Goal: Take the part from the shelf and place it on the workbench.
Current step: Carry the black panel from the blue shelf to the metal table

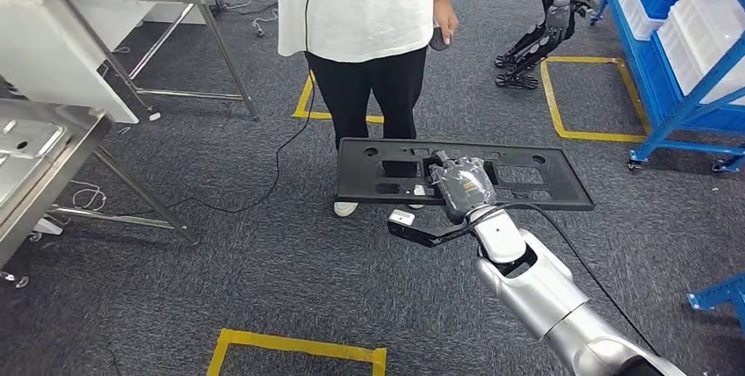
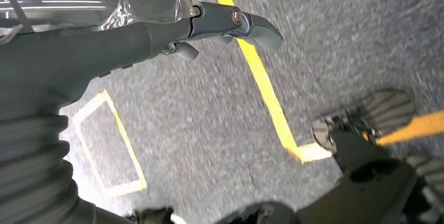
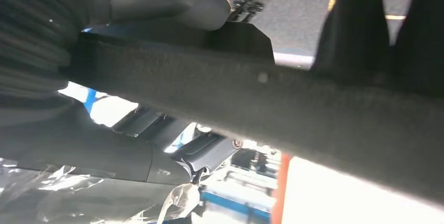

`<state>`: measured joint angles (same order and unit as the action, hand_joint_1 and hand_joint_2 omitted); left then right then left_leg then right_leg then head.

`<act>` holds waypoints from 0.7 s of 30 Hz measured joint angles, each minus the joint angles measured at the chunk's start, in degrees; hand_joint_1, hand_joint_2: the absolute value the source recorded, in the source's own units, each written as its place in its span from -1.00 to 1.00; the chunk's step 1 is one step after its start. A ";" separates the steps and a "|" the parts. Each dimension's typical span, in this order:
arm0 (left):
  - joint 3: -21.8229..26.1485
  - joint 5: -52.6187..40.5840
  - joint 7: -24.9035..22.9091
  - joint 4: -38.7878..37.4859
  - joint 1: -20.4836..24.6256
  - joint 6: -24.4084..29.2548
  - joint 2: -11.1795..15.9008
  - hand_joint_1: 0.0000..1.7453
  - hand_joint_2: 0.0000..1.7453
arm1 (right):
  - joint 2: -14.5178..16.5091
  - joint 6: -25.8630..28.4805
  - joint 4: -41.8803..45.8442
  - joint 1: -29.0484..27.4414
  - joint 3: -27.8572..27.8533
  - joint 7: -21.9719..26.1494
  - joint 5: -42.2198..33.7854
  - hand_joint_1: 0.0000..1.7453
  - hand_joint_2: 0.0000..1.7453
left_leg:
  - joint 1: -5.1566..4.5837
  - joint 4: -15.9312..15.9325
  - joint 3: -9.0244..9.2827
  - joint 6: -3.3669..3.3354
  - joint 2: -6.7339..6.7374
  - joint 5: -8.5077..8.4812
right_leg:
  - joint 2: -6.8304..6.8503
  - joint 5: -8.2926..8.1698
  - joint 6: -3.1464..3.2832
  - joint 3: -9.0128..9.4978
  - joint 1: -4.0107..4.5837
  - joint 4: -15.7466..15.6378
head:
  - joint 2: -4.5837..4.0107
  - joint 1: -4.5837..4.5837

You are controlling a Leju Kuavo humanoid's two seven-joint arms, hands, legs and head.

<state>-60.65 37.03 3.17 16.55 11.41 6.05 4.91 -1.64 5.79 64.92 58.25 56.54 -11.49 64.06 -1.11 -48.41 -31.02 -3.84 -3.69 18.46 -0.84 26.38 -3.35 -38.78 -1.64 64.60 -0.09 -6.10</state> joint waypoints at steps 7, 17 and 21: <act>0.08 0.00 -0.02 -0.02 -0.51 0.03 -0.08 -1.00 1.00 | 0.29 -0.13 0.18 0.52 -0.01 -0.07 -0.16 1.00 1.00 | 0.95 -2.85 -1.99 2.37 -2.49 1.22 | -1.58 -3.91 0.53 6.19 -0.92 -11.92 | -0.01 -0.02; 0.20 -0.22 -0.05 -0.03 -0.29 0.11 -0.33 -1.00 1.00 | 0.57 -0.20 0.46 0.82 0.00 -0.09 -0.39 1.00 1.00 | -1.75 -7.35 -3.85 0.21 5.60 1.76 | 4.43 -3.10 2.09 7.70 0.28 -12.81 | -0.02 -0.03; 0.28 -0.16 -0.32 -0.04 0.44 0.32 0.04 -1.00 1.00 | 0.47 -0.39 0.46 1.02 0.00 -0.08 -0.26 1.00 1.00 | -2.93 -0.49 -0.49 -1.51 6.97 0.35 | 6.48 -2.71 1.78 7.87 0.63 -13.15 | -0.02 -0.03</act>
<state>-60.37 36.87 2.85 16.50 11.85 6.37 4.95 -1.17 5.40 65.38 59.26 56.54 -11.57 63.80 -4.03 -48.90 -31.51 -5.35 3.28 18.81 5.64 23.67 -1.56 -30.91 -1.01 51.44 -0.10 -6.14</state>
